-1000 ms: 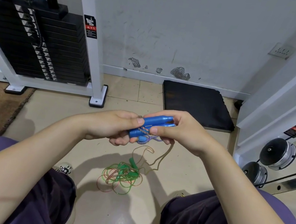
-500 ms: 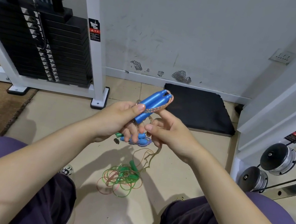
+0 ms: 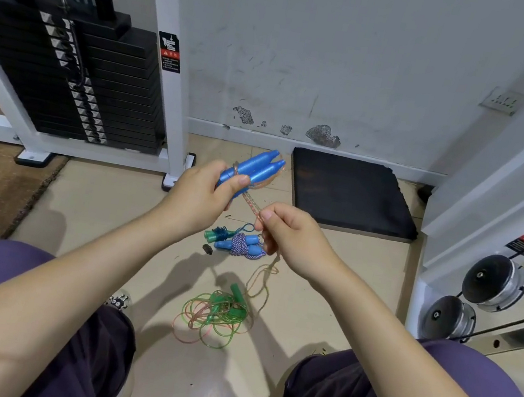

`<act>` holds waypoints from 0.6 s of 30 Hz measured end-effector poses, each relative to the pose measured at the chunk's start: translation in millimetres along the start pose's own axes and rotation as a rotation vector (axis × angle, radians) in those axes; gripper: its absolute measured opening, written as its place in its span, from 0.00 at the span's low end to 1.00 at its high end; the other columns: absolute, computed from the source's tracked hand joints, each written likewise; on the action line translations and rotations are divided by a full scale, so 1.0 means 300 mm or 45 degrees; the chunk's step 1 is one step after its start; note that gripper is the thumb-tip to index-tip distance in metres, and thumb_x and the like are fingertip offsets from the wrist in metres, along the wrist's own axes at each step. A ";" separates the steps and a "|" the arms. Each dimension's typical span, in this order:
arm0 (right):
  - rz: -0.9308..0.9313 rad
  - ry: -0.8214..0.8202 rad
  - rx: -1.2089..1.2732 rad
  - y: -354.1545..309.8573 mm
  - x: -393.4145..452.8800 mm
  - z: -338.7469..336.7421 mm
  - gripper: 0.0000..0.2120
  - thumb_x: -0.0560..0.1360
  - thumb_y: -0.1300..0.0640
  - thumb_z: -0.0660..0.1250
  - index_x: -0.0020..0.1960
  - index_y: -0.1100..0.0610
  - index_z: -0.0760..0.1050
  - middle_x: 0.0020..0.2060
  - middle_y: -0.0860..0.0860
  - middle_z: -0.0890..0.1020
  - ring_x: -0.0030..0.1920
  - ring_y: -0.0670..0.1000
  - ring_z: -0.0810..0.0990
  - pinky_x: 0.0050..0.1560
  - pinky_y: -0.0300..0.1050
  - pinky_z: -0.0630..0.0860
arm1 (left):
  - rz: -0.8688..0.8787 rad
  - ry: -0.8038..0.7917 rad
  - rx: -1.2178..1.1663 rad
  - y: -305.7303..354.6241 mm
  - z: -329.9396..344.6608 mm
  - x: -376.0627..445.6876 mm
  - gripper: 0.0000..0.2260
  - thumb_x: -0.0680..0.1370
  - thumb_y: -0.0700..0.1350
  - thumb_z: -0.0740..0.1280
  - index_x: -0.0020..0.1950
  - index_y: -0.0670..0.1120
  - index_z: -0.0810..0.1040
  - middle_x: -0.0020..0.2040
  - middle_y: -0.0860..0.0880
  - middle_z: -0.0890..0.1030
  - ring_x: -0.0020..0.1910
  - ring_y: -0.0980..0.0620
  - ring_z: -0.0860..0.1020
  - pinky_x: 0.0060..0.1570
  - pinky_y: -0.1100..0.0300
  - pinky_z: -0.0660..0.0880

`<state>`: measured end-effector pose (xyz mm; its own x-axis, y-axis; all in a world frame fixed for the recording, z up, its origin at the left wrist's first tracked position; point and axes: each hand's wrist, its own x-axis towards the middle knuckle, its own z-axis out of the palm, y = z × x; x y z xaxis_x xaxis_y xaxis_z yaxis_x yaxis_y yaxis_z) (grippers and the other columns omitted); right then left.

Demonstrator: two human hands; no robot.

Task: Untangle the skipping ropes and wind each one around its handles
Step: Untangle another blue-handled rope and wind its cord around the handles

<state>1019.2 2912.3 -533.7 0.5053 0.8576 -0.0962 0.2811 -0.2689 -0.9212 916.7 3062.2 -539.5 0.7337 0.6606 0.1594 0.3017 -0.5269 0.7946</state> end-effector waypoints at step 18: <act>-0.258 0.066 -0.380 0.021 -0.017 -0.063 0.12 0.80 0.50 0.65 0.39 0.54 0.71 0.30 0.49 0.73 0.32 0.44 0.68 0.36 0.45 0.67 | -0.024 -1.059 -0.314 0.063 -0.032 -0.072 0.11 0.80 0.49 0.65 0.39 0.49 0.76 0.32 0.45 0.77 0.25 0.51 0.66 0.28 0.61 0.63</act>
<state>1033.8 2898.0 -532.1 0.4533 0.8854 0.1035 0.6015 -0.2181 -0.7685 900.7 3043.0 -522.2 0.9659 0.0114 -0.2585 0.2480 -0.3253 0.9125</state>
